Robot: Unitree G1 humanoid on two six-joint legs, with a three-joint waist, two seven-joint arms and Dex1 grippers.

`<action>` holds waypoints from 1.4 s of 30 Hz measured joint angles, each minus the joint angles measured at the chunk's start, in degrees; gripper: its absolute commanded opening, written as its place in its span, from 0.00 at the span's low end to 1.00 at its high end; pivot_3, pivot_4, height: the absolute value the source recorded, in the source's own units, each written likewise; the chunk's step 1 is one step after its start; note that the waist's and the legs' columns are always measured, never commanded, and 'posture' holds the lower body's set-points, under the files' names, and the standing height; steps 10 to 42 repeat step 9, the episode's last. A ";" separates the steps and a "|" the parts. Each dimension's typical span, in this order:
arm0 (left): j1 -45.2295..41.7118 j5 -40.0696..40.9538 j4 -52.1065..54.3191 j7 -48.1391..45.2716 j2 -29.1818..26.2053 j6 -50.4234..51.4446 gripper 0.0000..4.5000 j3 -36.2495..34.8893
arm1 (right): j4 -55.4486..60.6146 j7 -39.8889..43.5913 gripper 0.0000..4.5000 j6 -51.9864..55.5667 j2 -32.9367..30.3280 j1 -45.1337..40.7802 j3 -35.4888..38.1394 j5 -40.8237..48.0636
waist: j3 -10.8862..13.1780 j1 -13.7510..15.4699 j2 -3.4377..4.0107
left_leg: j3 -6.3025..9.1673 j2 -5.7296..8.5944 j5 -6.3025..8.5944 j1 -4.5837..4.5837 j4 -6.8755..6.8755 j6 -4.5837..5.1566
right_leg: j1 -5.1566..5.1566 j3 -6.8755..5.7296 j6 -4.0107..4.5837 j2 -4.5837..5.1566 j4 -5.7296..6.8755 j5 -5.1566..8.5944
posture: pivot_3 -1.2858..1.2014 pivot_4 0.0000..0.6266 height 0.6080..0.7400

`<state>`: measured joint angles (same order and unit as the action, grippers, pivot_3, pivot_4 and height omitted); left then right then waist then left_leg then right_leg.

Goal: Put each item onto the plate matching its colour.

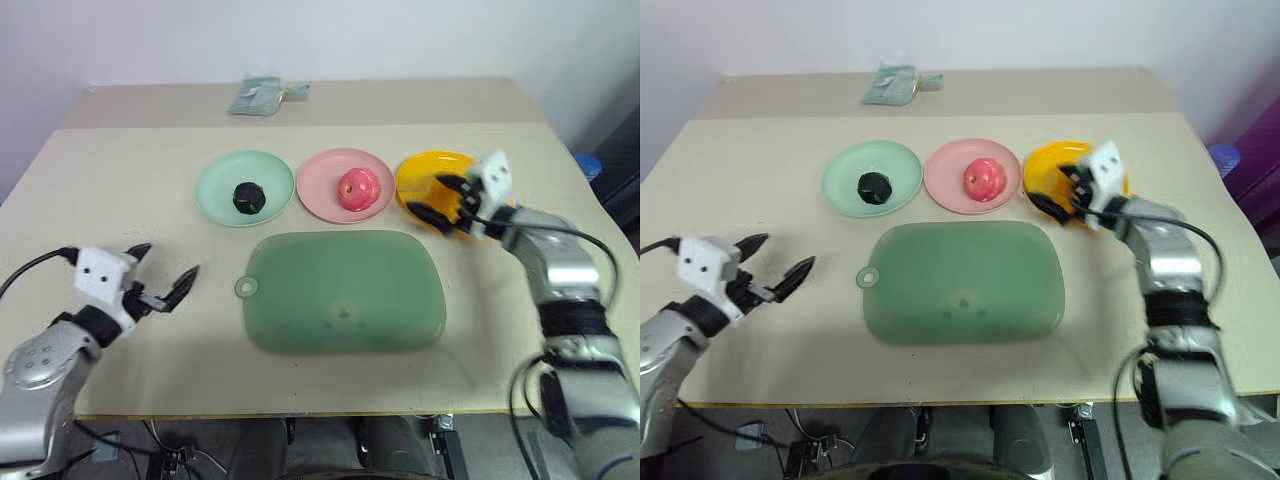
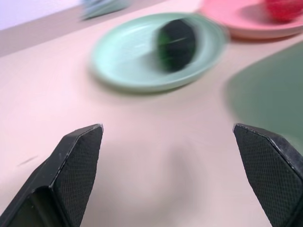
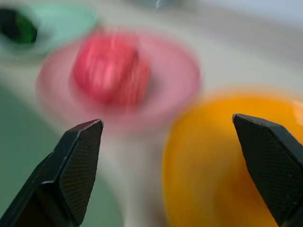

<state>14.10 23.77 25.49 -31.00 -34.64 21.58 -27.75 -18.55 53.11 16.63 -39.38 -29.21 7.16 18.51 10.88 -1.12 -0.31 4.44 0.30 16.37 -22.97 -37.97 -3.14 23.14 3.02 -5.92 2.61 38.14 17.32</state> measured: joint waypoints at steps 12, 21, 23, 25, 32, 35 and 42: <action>8.51 1.17 -0.61 -1.58 0.24 0.10 1.00 -7.58 | 4.95 6.53 0.99 4.25 -7.49 12.68 6.59 4.23 | 0.00 -0.15 0.01 | -0.15 -0.05 0.02 0.78 0.01 0.03 | -0.74 0.10 0.04 -0.06 -0.04 0.02 | 0.52 0.24 1.00; 8.51 1.17 -0.61 -1.58 0.24 0.10 1.00 -7.58 | 4.95 6.53 0.99 4.25 -7.49 12.68 6.59 4.23 | 0.00 -0.15 0.01 | -0.15 -0.05 0.02 0.78 0.01 0.03 | -0.74 0.10 0.04 -0.06 -0.04 0.02 | 0.52 0.24 1.00; 8.51 1.17 -0.61 -1.58 0.24 0.10 1.00 -7.58 | 4.95 6.53 0.99 4.25 -7.49 12.68 6.59 4.23 | 0.00 -0.15 0.01 | -0.15 -0.05 0.02 0.78 0.01 0.03 | -0.74 0.10 0.04 -0.06 -0.04 0.02 | 0.52 0.24 1.00; 8.51 1.17 -0.61 -1.58 0.24 0.10 1.00 -7.58 | 4.95 6.53 0.99 4.25 -7.49 12.68 6.59 4.23 | 0.00 -0.15 0.01 | -0.15 -0.05 0.02 0.78 0.01 0.03 | -0.74 0.10 0.04 -0.06 -0.04 0.02 | 0.52 0.24 1.00; 8.51 1.17 -0.61 -1.58 0.24 0.10 1.00 -7.58 | 4.95 6.53 0.99 4.25 -7.49 12.68 6.59 4.23 | 0.00 -0.15 0.01 | -0.15 -0.05 0.02 0.78 0.01 0.03 | -0.74 0.10 0.04 -0.06 -0.04 0.02 | 0.52 0.24 1.00; 8.51 1.17 -0.61 -1.58 0.24 0.10 1.00 -7.58 | 4.95 6.53 0.99 4.25 -7.49 12.68 6.59 4.23 | 0.00 -0.15 0.01 | -0.15 -0.05 0.02 0.78 0.01 0.03 | -0.74 0.10 0.04 -0.06 -0.04 0.02 | 0.52 0.24 1.00; 8.51 1.17 -0.61 -1.58 0.24 0.10 1.00 -7.58 | 4.95 6.53 0.99 4.25 -7.49 12.68 6.59 4.23 | 0.00 -0.15 0.01 | -0.15 -0.05 0.02 0.78 0.01 0.03 | -0.74 0.10 0.04 -0.06 -0.04 0.02 | 0.52 0.24 1.00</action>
